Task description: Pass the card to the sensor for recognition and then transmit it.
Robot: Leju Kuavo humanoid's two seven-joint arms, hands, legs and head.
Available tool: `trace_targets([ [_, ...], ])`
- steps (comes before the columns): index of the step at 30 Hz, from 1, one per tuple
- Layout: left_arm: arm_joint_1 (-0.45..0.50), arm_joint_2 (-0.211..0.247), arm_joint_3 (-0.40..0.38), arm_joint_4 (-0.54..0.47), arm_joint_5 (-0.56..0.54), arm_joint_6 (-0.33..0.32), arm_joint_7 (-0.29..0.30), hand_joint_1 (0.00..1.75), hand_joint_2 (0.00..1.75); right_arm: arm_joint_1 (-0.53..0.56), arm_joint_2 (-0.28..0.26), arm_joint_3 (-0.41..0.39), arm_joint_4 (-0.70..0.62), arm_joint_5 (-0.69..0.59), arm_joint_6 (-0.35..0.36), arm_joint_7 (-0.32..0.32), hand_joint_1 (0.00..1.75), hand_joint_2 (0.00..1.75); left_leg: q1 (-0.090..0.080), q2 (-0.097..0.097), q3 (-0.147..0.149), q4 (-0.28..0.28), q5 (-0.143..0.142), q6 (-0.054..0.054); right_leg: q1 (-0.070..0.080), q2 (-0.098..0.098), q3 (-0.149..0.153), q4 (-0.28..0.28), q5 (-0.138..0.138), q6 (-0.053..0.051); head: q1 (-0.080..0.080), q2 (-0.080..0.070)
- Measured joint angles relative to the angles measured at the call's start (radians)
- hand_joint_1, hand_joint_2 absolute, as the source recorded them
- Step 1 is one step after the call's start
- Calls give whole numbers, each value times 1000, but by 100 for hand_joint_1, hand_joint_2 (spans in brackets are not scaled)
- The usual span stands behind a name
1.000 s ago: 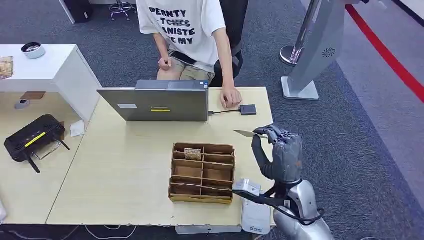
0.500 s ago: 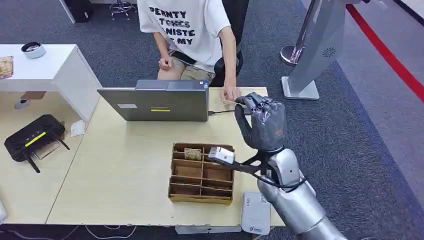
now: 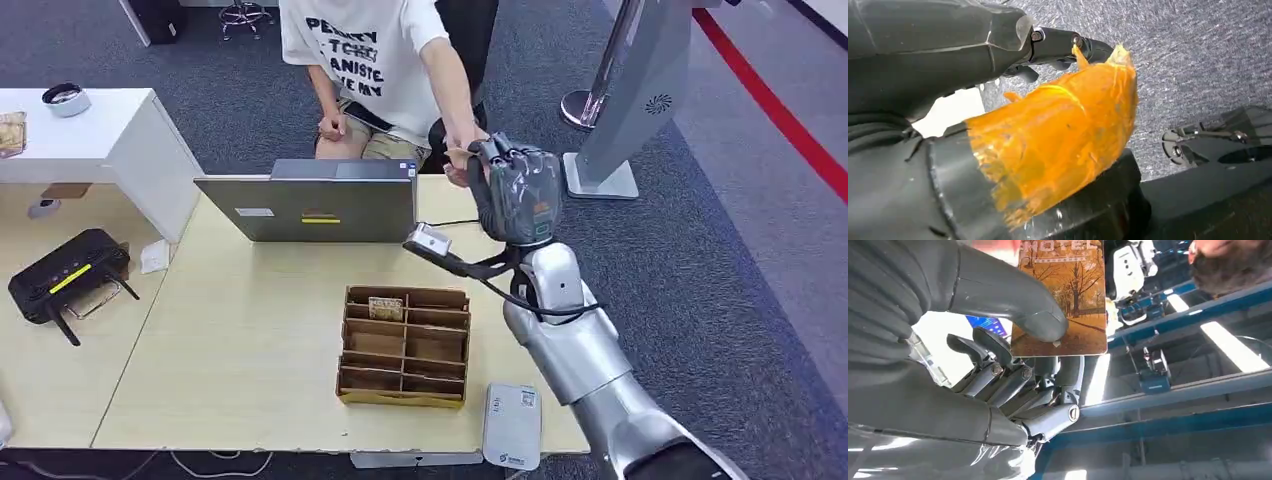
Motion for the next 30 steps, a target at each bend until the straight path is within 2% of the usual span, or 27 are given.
trace_targets([
  [1,0,0,-2,-1,0,0,0,0,0,-3,3,-4,4,1,0,-1,110,175,0,0,0,0,0,0,0,0,0,0,0,0,0,0],
  [2,-1,-1,-4,-1,0,0,0,0,0,-6,6,-9,10,2,0,-1,110,175,0,0,0,0,0,0,0,0,0,0,0,0,0,0],
  [3,-1,-1,-6,-1,0,0,0,0,0,-8,8,-11,15,4,0,-1,9,175,0,0,0,0,0,0,0,0,0,0,0,0,0,0],
  [4,-1,-1,-8,-2,0,0,0,0,0,-9,10,-14,22,8,0,-1,0,175,0,0,0,0,0,0,0,0,0,0,0,0,0,0],
  [10,-4,-1,-9,-6,2,-2,0,0,0,-10,19,-19,45,29,0,-1,0,175,0,0,0,0,0,0,0,0,0,0,0,0,0,0],
  [16,-5,-1,-9,-6,10,-1,0,0,0,-3,25,-28,46,17,0,-36,0,175,0,0,0,0,0,0,0,0,0,0,0,0,0,0],
  [20,-4,-1,-9,-6,22,6,-5,0,0,41,42,-45,0,-57,0,-120,0,175,0,0,0,0,0,0,0,0,0,0,0,0,0,0],
  [25,7,-1,-8,-6,51,23,-22,0,0,173,94,-73,-156,-240,-1,-285,0,175,0,0,-1,0,0,0,0,0,-1,0,-1,0,0,0],
  [30,21,-1,2,-6,82,39,-37,0,0,313,110,-57,-310,-435,-1,-358,0,175,0,0,-2,0,-1,0,0,0,-2,0,-1,0,0,0],
])
